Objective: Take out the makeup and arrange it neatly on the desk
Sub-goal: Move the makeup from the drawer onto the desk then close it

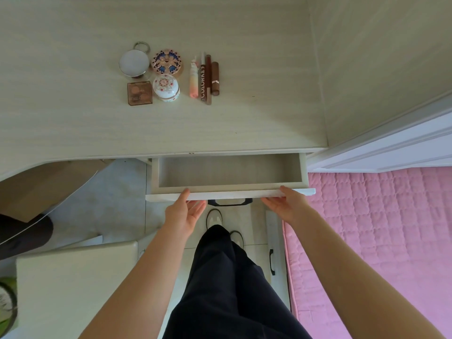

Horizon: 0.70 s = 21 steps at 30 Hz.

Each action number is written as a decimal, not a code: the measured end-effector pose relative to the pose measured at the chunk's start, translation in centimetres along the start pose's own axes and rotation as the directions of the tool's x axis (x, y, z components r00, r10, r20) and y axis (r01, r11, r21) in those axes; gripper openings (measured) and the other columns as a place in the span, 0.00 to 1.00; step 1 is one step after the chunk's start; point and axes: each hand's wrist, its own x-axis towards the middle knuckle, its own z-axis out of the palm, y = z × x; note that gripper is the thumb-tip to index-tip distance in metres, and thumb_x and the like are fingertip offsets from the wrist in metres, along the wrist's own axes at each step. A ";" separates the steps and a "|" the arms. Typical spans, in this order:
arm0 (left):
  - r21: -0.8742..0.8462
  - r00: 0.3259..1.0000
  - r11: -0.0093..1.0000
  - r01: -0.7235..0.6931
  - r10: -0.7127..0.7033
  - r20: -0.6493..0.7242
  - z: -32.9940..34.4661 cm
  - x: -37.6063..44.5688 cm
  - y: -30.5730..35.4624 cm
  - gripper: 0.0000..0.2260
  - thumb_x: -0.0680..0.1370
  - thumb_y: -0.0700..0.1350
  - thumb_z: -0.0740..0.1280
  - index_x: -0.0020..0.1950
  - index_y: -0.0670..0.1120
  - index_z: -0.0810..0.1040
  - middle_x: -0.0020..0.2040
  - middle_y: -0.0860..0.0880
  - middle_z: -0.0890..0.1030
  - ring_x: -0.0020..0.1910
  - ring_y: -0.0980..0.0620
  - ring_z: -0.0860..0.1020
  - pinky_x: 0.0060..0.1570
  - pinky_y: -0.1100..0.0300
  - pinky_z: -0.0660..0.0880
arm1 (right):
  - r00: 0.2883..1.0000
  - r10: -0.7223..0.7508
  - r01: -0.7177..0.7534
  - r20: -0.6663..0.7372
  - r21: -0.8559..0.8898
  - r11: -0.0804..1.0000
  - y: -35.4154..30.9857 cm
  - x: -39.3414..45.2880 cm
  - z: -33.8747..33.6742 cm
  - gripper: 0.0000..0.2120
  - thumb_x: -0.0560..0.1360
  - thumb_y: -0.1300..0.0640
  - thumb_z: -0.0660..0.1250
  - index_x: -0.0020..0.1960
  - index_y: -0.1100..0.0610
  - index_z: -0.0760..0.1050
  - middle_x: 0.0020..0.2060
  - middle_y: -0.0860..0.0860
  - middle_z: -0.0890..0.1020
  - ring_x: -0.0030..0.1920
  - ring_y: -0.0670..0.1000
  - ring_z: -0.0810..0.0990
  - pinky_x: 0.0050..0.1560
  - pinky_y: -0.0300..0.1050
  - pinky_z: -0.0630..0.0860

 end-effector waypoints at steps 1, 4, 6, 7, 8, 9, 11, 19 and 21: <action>-0.064 1.000 0.998 0.021 -0.021 -0.002 0.0 0.0 0.5 0.13 0.76 0.42 0.70 0.58 0.38 0.74 0.53 0.37 0.81 0.48 0.40 0.83 0.46 0.48 0.81 | 1.000 0.008 -0.007 -0.008 0.048 0.999 -0.1 0.2 0.1 0.14 0.79 0.66 0.60 0.65 0.63 0.67 0.61 0.63 0.75 0.57 0.66 0.77 0.52 0.64 0.76; -0.171 0.998 0.984 0.056 -0.058 -0.003 0.1 -0.1 1.3 0.14 0.76 0.39 0.69 0.59 0.37 0.73 0.53 0.36 0.80 0.50 0.38 0.82 0.49 0.44 0.80 | 0.999 0.014 -0.012 -0.044 0.038 0.999 -0.2 0.4 0.3 0.17 0.80 0.66 0.59 0.67 0.63 0.65 0.61 0.62 0.75 0.57 0.66 0.77 0.51 0.64 0.76; -0.161 0.998 0.985 0.057 -0.060 -0.009 0.2 0.0 1.5 0.12 0.77 0.38 0.68 0.58 0.37 0.73 0.53 0.35 0.80 0.50 0.38 0.81 0.49 0.43 0.80 | 0.998 0.012 -0.011 -0.065 0.007 1.000 -0.4 0.7 0.6 0.15 0.80 0.67 0.59 0.66 0.63 0.66 0.60 0.63 0.75 0.55 0.66 0.77 0.51 0.64 0.76; -0.155 0.998 0.986 0.056 -0.059 -0.013 0.4 0.0 1.6 0.11 0.77 0.37 0.68 0.57 0.37 0.73 0.53 0.35 0.80 0.49 0.38 0.81 0.49 0.43 0.80 | 0.997 0.009 -0.009 -0.074 -0.002 1.000 -0.5 0.8 0.7 0.15 0.80 0.67 0.58 0.65 0.63 0.66 0.59 0.63 0.75 0.54 0.67 0.77 0.51 0.65 0.76; -0.153 0.998 0.987 0.055 -0.059 -0.016 0.6 0.1 1.6 0.10 0.77 0.37 0.68 0.57 0.36 0.73 0.52 0.35 0.80 0.49 0.38 0.81 0.49 0.43 0.80 | 0.996 0.003 -0.004 -0.085 -0.012 1.000 -0.7 0.9 1.0 0.15 0.79 0.68 0.58 0.66 0.64 0.66 0.59 0.64 0.75 0.54 0.67 0.77 0.51 0.65 0.76; -0.155 0.998 0.986 0.054 -0.058 -0.019 0.8 0.1 1.7 0.10 0.77 0.37 0.68 0.56 0.36 0.73 0.52 0.35 0.80 0.48 0.38 0.81 0.47 0.43 0.80 | 0.995 -0.007 0.005 -0.095 -0.021 1.000 -0.9 0.9 1.2 0.15 0.79 0.68 0.58 0.66 0.64 0.66 0.59 0.64 0.75 0.55 0.67 0.77 0.50 0.65 0.77; -0.155 0.998 0.987 0.048 -0.052 -0.019 1.3 0.3 2.0 0.10 0.77 0.37 0.68 0.56 0.36 0.73 0.51 0.35 0.80 0.47 0.38 0.82 0.43 0.43 0.81 | 0.994 -0.033 0.029 -0.107 -0.043 0.999 -1.2 1.0 1.8 0.16 0.79 0.67 0.58 0.66 0.64 0.66 0.58 0.64 0.76 0.53 0.67 0.78 0.48 0.64 0.77; -0.144 1.000 0.990 0.005 -0.005 -0.002 3.6 1.7 3.7 0.12 0.79 0.39 0.66 0.59 0.35 0.72 0.52 0.36 0.79 0.48 0.39 0.81 0.48 0.45 0.80 | 0.993 -0.049 0.046 -0.108 -0.024 0.999 -3.2 1.8 4.5 0.16 0.79 0.66 0.61 0.66 0.64 0.67 0.58 0.64 0.77 0.56 0.66 0.78 0.46 0.63 0.77; -0.156 1.000 0.987 -0.029 0.028 -0.009 4.1 1.8 3.8 0.12 0.80 0.40 0.63 0.61 0.35 0.72 0.50 0.37 0.78 0.44 0.40 0.81 0.46 0.46 0.80 | 0.993 -0.057 0.058 -0.106 0.001 0.998 -3.7 1.9 5.2 0.16 0.78 0.66 0.62 0.66 0.64 0.68 0.58 0.64 0.78 0.55 0.65 0.79 0.45 0.63 0.77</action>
